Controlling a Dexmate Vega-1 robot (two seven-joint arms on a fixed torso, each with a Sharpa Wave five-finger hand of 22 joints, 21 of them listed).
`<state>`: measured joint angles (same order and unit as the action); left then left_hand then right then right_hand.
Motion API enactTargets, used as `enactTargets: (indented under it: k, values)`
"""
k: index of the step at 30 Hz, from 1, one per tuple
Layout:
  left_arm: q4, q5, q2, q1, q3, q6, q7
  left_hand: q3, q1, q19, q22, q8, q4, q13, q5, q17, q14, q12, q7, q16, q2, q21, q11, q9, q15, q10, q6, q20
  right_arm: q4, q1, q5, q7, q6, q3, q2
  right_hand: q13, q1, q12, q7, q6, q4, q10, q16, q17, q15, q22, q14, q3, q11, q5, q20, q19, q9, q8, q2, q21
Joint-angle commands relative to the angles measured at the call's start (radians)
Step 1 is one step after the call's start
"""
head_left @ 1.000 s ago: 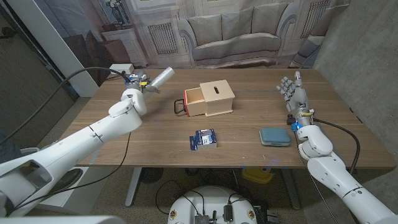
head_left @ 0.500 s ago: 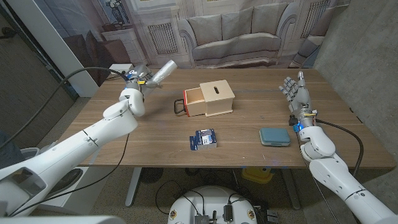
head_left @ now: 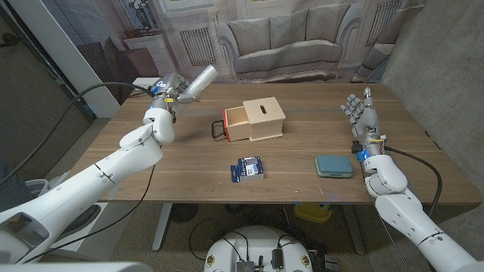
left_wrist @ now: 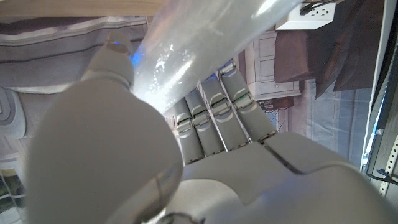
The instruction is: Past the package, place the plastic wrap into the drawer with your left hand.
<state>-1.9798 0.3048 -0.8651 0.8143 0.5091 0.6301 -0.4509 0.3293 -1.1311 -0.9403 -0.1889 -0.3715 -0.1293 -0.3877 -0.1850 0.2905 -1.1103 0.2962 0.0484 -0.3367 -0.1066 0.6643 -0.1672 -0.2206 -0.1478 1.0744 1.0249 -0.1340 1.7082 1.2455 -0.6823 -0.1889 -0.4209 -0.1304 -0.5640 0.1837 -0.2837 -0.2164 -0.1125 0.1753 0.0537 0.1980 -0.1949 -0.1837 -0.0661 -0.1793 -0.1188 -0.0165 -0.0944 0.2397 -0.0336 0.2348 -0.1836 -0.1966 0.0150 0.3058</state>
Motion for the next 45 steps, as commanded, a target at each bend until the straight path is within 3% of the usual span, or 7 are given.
enactTargets:
  k: [1,12,45]
  values:
    - [-0.021,0.026,0.008,0.061,-0.061,-0.140,-0.077,0.001,-0.177,0.004,-0.004,-0.019,0.003,-0.008,0.001,0.006,-0.065,0.003,0.010,-0.003,0.174,0.008,-0.003,-0.003,-0.088,0.005,0.017,-0.026,0.011,0.012,0.010,-0.024,0.003,0.008,0.007,0.003,-0.002,-0.001,0.002,0.011,0.000,0.007,0.004,-0.003,0.001,-0.001,-0.006,0.004,-0.002,-0.004,0.001,0.009,-0.004,-0.002,0.003,0.000]
    - [0.048,0.067,0.066,0.064,-0.073,-0.265,-0.157,-0.002,-0.175,0.009,-0.004,-0.022,0.005,-0.018,0.001,0.010,-0.064,0.003,0.013,0.000,0.173,0.014,-0.008,-0.003,-0.087,0.010,0.021,-0.025,0.004,0.016,0.008,-0.024,-0.004,0.009,0.015,0.003,-0.002,-0.001,0.004,0.011,0.000,0.009,0.004,-0.003,0.001,-0.002,-0.006,0.005,-0.004,-0.004,0.001,0.010,-0.004,-0.001,0.004,-0.003]
    - [0.211,0.065,0.178,0.036,-0.084,-0.678,-0.235,-0.006,-0.177,0.022,-0.003,-0.034,0.005,-0.038,0.002,0.020,-0.061,-0.007,0.005,0.008,0.169,0.029,-0.010,0.000,-0.087,0.017,0.044,-0.020,0.015,0.037,0.006,-0.024,-0.012,0.027,0.012,0.003,-0.003,0.000,0.005,0.012,-0.001,0.009,0.004,-0.003,-0.001,-0.002,-0.007,0.008,-0.003,-0.005,0.001,0.014,-0.004,-0.001,0.006,-0.012]
